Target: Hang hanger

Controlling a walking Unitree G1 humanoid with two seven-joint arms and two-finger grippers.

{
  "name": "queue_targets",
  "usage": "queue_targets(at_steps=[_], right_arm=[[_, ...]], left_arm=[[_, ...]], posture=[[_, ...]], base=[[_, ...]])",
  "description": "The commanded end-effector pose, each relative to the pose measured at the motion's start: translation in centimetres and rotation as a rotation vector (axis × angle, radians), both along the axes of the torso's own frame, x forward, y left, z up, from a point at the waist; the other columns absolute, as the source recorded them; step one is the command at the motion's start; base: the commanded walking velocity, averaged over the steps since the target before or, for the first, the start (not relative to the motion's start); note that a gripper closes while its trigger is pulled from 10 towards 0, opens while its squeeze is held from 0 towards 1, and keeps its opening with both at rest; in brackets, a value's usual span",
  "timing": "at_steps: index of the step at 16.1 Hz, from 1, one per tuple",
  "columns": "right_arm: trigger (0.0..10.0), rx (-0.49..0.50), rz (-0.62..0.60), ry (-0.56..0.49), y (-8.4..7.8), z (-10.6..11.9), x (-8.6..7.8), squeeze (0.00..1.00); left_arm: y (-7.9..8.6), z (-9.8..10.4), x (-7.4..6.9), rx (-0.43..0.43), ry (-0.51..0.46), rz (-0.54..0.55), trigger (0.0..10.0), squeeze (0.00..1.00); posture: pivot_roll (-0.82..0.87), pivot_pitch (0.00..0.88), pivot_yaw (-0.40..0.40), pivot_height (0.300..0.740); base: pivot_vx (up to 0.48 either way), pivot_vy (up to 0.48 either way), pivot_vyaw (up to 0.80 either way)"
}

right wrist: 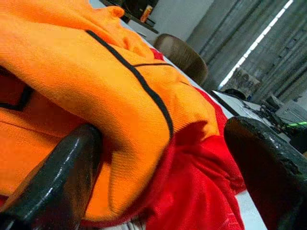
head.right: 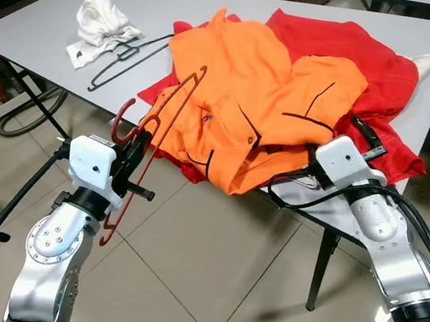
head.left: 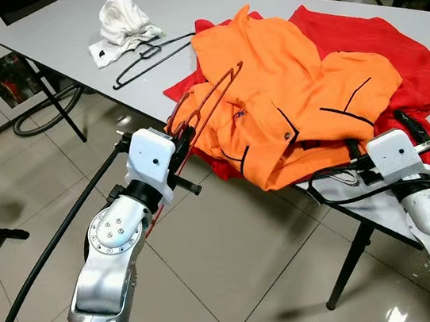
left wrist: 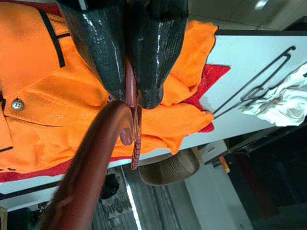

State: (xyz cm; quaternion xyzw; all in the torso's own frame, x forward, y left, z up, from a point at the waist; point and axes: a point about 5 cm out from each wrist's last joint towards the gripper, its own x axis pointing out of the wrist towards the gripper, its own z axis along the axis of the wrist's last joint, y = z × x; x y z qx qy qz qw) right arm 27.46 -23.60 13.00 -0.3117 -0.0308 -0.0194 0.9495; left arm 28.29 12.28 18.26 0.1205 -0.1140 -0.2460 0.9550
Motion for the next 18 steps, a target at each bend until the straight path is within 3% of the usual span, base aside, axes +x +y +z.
queue_targets(at_steps=[1, 4, 10, 14, 18], right_arm=[[10.0, -0.014, 0.071, -0.025, 1.2, 0.5, 0.3, 0.00], [10.0, -0.048, 0.091, -0.029, 1.7, 0.4, 0.7, 0.00], [10.0, -0.029, 0.005, -0.115, 0.5, 1.8, 1.5, 0.00], [10.0, -0.053, -0.057, -0.031, -0.7, 0.4, 1.3, 0.00], [10.0, -0.048, -0.075, -0.033, -1.2, 0.2, 1.0, 0.00]], left_arm=[[0.3, 0.1, -0.2, 0.001, 0.000, 0.010, 10.0, 0.00], [0.2, 0.1, -0.2, 0.000, -0.001, 0.014, 10.0, 0.00], [0.3, 0.2, -0.3, 0.000, 0.000, 0.022, 10.0, 0.00], [0.5, 0.0, -0.5, 0.003, 0.005, 0.029, 10.0, 0.00], [0.4, -0.1, -0.6, 0.002, 0.008, 0.031, 10.0, 0.00]], posture=[[-0.07, 0.074, 0.126, 0.740], [-0.07, 0.074, 0.123, 0.740], [-0.06, 0.073, 0.120, 0.740], [-0.06, 0.074, 0.112, 0.740], [-0.07, 0.071, 0.108, 0.740]], base=[[0.000, 0.000, 0.00], [0.000, 0.000, 0.00], [0.000, 0.000, 0.00], [0.000, 0.000, 0.00], [0.000, 0.000, 0.00]])
